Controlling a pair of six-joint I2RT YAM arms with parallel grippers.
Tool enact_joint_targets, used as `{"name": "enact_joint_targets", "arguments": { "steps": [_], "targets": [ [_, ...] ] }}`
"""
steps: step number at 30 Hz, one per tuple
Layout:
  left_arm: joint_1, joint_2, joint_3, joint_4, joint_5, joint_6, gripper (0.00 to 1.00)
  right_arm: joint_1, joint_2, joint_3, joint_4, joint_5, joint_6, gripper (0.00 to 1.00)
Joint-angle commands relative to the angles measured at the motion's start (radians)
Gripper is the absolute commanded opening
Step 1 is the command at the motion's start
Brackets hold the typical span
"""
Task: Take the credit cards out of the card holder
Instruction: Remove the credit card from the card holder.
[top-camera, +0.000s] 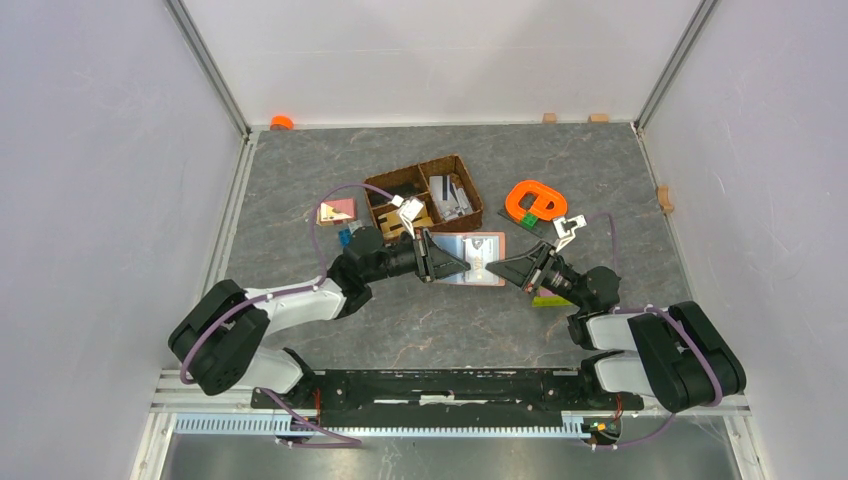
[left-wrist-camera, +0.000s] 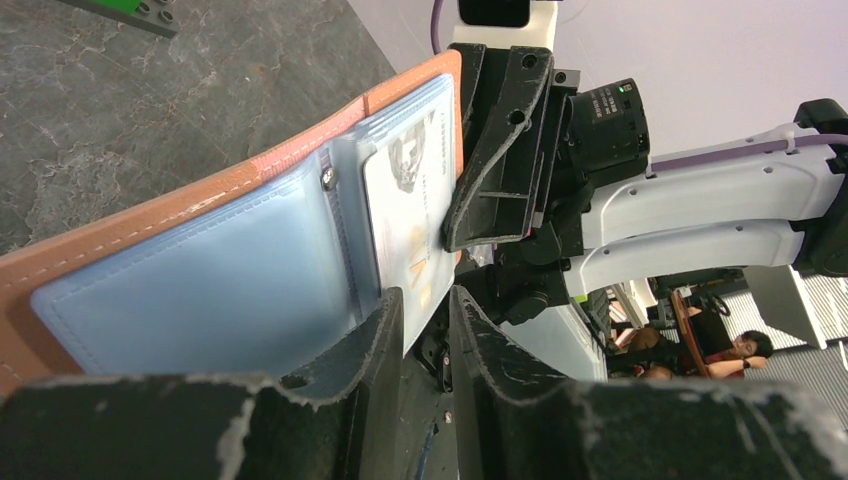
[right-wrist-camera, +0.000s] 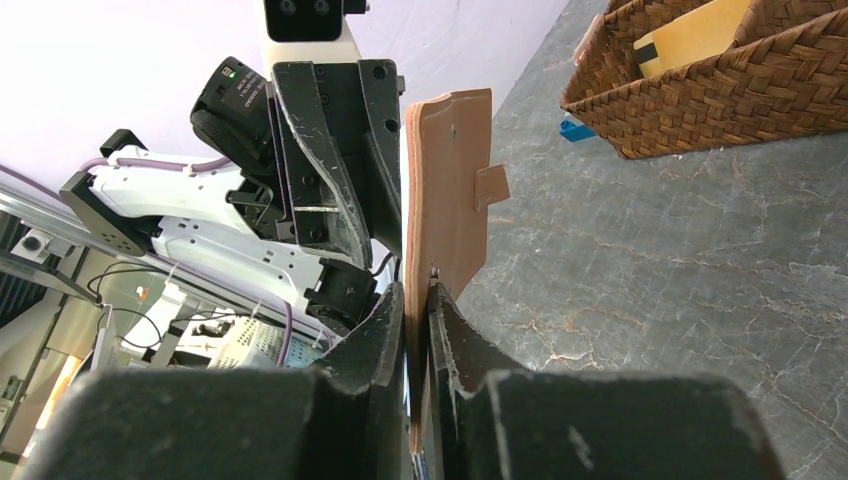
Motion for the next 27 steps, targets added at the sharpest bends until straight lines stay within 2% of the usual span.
{"name": "enact_joint_targets", "arguments": {
  "steps": [1,7,17,18,20,22,25,27],
  "targets": [
    [0.006,0.008,0.033,0.009,0.004,0.001,0.3,0.005,0.0,0.008,0.207,-0.011,0.019,0.15],
    [0.012,0.015,0.029,0.031,0.014,-0.015,0.3,0.005,0.0,0.009,0.213,-0.011,0.021,0.16],
    [0.015,0.048,0.018,0.188,0.095,-0.082,0.29,0.008,0.011,0.011,0.218,-0.012,0.021,0.13],
    [0.015,0.055,0.018,0.209,0.105,-0.094,0.28,0.009,0.012,0.011,0.218,-0.012,0.021,0.13],
    [0.015,0.066,0.018,0.237,0.119,-0.109,0.18,0.009,0.013,0.014,0.218,-0.015,0.02,0.13],
    [0.015,0.071,0.019,0.243,0.123,-0.113,0.15,0.011,0.017,0.014,0.218,-0.014,0.02,0.14],
    [0.016,0.067,0.021,0.204,0.105,-0.101,0.16,0.012,0.019,0.013,0.223,-0.014,0.025,0.14],
    [0.021,0.053,0.018,0.163,0.079,-0.086,0.22,0.011,0.014,0.014,0.223,-0.014,0.025,0.14]
  ]
}}
